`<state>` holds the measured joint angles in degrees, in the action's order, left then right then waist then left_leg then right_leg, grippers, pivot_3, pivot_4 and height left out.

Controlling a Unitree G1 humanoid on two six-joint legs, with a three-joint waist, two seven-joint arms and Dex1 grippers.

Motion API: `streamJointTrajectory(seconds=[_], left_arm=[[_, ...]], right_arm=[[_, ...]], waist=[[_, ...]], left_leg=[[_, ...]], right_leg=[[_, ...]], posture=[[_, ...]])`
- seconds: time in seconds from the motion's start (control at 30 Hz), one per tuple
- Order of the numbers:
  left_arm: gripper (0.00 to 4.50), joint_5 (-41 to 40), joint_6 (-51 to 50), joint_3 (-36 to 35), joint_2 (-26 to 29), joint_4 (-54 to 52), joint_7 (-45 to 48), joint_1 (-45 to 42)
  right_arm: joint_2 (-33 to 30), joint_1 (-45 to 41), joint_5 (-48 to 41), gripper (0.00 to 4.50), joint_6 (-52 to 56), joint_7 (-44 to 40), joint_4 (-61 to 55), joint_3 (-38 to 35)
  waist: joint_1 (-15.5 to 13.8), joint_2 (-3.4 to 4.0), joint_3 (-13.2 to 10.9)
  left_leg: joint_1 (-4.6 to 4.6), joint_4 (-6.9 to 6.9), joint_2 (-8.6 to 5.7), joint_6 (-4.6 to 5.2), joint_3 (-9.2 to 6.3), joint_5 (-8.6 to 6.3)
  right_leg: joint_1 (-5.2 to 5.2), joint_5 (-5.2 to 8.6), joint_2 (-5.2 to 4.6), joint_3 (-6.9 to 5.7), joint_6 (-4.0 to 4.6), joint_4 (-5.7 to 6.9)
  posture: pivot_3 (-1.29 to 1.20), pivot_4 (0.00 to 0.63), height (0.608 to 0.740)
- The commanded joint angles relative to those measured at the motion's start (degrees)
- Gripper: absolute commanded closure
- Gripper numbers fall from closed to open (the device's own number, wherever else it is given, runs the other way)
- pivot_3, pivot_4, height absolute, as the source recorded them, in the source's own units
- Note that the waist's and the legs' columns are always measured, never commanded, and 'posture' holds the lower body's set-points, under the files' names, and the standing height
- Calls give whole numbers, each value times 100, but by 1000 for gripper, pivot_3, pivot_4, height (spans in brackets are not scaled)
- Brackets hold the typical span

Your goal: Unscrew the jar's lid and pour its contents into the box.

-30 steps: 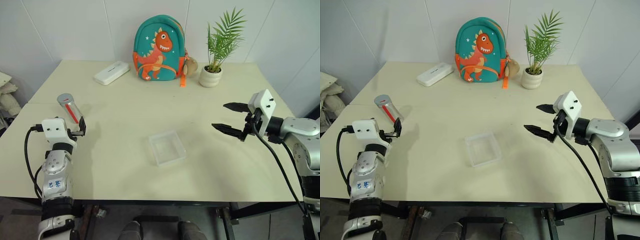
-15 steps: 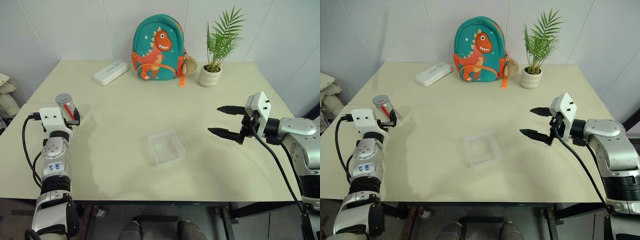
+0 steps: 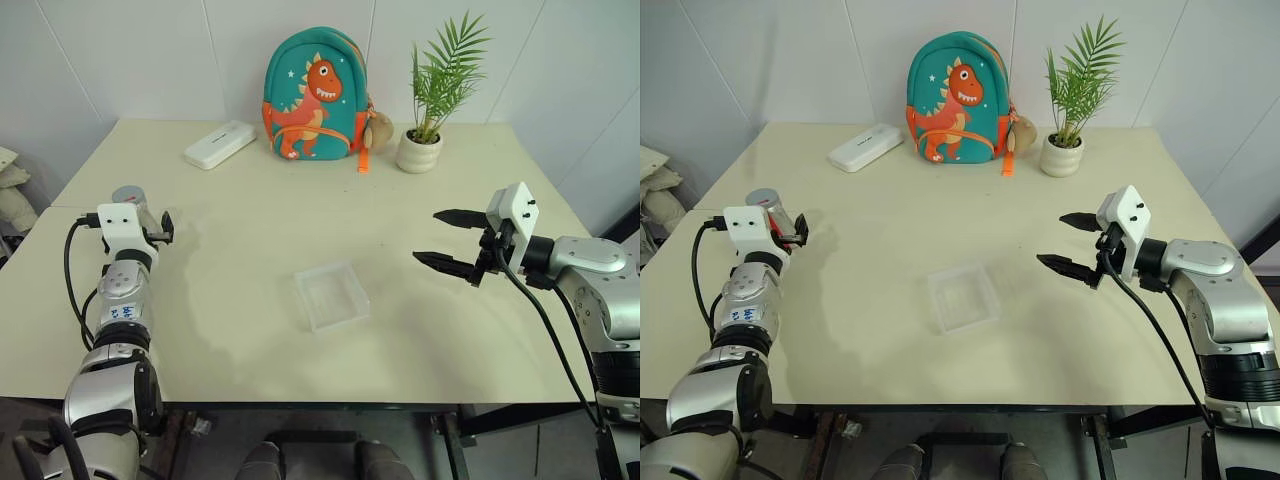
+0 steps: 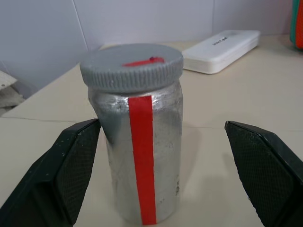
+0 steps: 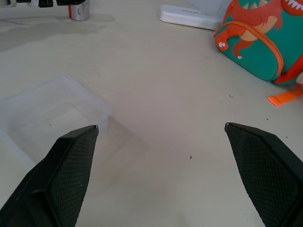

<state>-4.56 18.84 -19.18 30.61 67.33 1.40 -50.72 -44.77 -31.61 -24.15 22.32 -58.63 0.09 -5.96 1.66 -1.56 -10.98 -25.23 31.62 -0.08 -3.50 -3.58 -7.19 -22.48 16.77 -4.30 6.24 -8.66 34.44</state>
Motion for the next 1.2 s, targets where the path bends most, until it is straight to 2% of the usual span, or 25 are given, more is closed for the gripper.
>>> streamJointTrajectory(seconds=[0.03,0.5,0.6,0.8,1.1,1.2], left_arm=[[37,-16,93,-26,223,159,-31,-281],[37,-31,21,-51,404,464,-187,-442],[673,-48,-111,-75,451,532,-240,-489],[2559,-10,-18,-41,461,517,-280,-480],[2619,-22,91,-35,490,438,-197,-397],[2619,-143,217,-35,438,202,382,-212]], right_arm=[[-25,-117,-37,0,-116,51,-93,-181],[-42,-103,40,0,-174,189,-30,-214],[-40,-114,60,0,-203,205,10,-199],[-15,-151,81,0,-247,271,64,-203],[9,-138,74,0,-237,351,24,-196],[-4,-69,38,0,-189,399,-108,-243]], waist=[[4,0,0],[-4,-2,-1],[-2,-2,-1],[-5,-3,-2],[-5,-3,-2],[-4,-3,-2]], left_leg=[[0,0,0,0,0,0],[-1,-6,0,-2,0,-1],[-2,-6,0,-2,1,-1],[-2,-6,0,-2,1,-1],[-2,-10,0,-2,1,-1],[-2,-10,0,-2,1,-1]], right_leg=[[0,0,0,0,0,-1],[-1,0,0,-1,-1,-5],[-1,0,0,-2,-1,-5],[-1,0,0,-2,-1,-5],[-2,-6,0,-2,-11,-5],[-2,-5,0,-3,-11,-6]], posture=[[0,150,740],[0,150,740],[0,150,740],[0,150,740],[0,150,740],[0,150,740]])
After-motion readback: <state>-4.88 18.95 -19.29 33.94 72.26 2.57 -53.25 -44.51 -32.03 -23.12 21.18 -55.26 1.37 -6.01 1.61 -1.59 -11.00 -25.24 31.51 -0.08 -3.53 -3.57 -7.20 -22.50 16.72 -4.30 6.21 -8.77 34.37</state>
